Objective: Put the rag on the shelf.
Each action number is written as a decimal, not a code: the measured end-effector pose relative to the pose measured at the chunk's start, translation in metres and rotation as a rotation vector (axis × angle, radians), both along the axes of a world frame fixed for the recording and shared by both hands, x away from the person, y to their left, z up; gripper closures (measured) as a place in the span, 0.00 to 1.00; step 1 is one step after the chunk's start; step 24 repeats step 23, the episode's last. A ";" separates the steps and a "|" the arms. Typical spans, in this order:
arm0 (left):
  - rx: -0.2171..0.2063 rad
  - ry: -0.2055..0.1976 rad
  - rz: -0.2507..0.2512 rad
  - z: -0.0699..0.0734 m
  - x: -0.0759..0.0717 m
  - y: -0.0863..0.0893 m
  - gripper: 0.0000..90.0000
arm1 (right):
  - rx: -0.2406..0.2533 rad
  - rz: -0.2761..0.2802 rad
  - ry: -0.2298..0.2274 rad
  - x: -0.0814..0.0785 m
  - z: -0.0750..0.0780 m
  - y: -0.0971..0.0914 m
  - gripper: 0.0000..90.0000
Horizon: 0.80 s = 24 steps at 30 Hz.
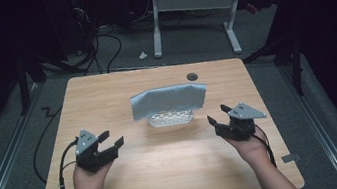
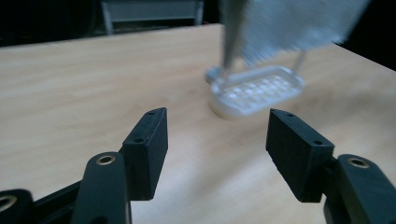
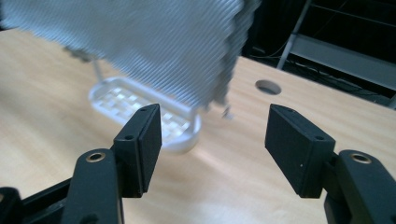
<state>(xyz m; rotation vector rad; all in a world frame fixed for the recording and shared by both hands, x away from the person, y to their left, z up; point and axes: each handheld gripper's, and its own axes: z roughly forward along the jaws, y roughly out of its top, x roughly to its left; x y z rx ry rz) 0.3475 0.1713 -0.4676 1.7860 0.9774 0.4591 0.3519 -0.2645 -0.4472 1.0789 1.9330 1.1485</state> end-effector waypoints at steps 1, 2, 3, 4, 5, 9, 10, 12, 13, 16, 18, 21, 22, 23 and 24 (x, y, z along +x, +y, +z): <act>0.000 0.011 -0.023 -0.005 -0.009 -0.004 0.43 | 0.001 0.005 0.006 -0.007 -0.004 0.001 0.41; 0.006 0.020 -0.040 -0.010 -0.015 -0.007 0.43 | 0.001 0.008 0.024 -0.015 -0.009 0.002 0.40; 0.022 0.033 -0.061 -0.015 -0.022 -0.011 0.43 | -0.003 0.018 0.036 -0.022 -0.014 0.004 0.40; 0.041 0.042 -0.079 -0.020 -0.028 -0.015 0.43 | -0.007 0.023 0.041 -0.028 -0.019 0.005 0.40; 0.064 0.055 -0.110 -0.028 -0.037 -0.022 0.42 | -0.012 0.027 0.052 -0.040 -0.029 0.008 0.40; 0.106 0.084 -0.157 -0.041 -0.055 -0.034 0.41 | -0.034 0.030 0.101 -0.057 -0.045 0.012 0.40; 0.106 0.084 -0.157 -0.041 -0.055 -0.034 0.41 | -0.034 0.030 0.101 -0.057 -0.045 0.012 0.40; 0.105 0.144 -0.181 -0.047 -0.062 -0.040 0.42 | -0.013 0.021 0.147 -0.067 -0.055 0.011 0.37; 0.105 0.158 -0.203 -0.049 -0.062 -0.043 0.41 | 0.007 0.011 0.144 -0.071 -0.057 0.010 0.37; 0.137 0.151 -0.222 -0.052 -0.063 -0.050 0.42 | -0.030 0.022 0.146 -0.078 -0.066 0.009 0.37; 0.146 0.145 -0.219 -0.052 -0.062 -0.050 0.42 | -0.040 0.024 0.141 -0.078 -0.067 0.007 0.38; 0.122 0.156 -0.210 -0.053 -0.059 -0.047 0.42 | -0.002 0.005 0.148 -0.072 -0.070 0.001 0.37; 0.122 0.156 -0.210 -0.053 -0.059 -0.047 0.42 | -0.002 0.005 0.148 -0.072 -0.070 0.001 0.37; 0.124 0.159 -0.207 -0.053 -0.059 -0.047 0.42 | -0.006 0.003 0.147 -0.072 -0.069 0.001 0.37; 0.124 0.159 -0.207 -0.053 -0.059 -0.047 0.42 | -0.006 0.003 0.147 -0.072 -0.069 0.001 0.37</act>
